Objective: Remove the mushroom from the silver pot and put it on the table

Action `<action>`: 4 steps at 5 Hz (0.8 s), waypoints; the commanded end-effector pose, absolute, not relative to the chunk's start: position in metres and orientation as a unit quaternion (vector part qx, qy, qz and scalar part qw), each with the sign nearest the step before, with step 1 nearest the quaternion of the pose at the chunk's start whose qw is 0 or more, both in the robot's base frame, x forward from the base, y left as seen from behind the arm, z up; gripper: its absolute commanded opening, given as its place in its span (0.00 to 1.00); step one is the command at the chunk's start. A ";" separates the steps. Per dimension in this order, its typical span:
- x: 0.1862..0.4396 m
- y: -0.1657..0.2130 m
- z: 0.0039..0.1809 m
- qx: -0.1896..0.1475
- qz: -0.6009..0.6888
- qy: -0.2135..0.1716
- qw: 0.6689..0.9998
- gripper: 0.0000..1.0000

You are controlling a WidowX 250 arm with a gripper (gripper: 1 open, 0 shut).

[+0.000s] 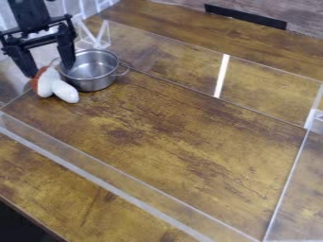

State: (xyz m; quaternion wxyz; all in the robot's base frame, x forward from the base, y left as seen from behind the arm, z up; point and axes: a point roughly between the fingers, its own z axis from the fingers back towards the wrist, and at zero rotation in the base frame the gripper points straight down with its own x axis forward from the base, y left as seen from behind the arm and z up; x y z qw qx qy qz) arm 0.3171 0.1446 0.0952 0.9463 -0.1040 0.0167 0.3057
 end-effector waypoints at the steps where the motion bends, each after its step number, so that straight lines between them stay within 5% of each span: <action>1: 0.309 0.150 0.133 -0.100 0.319 -0.018 0.942 1.00; 4: 0.312 0.164 0.136 -0.103 0.343 -0.012 0.933 1.00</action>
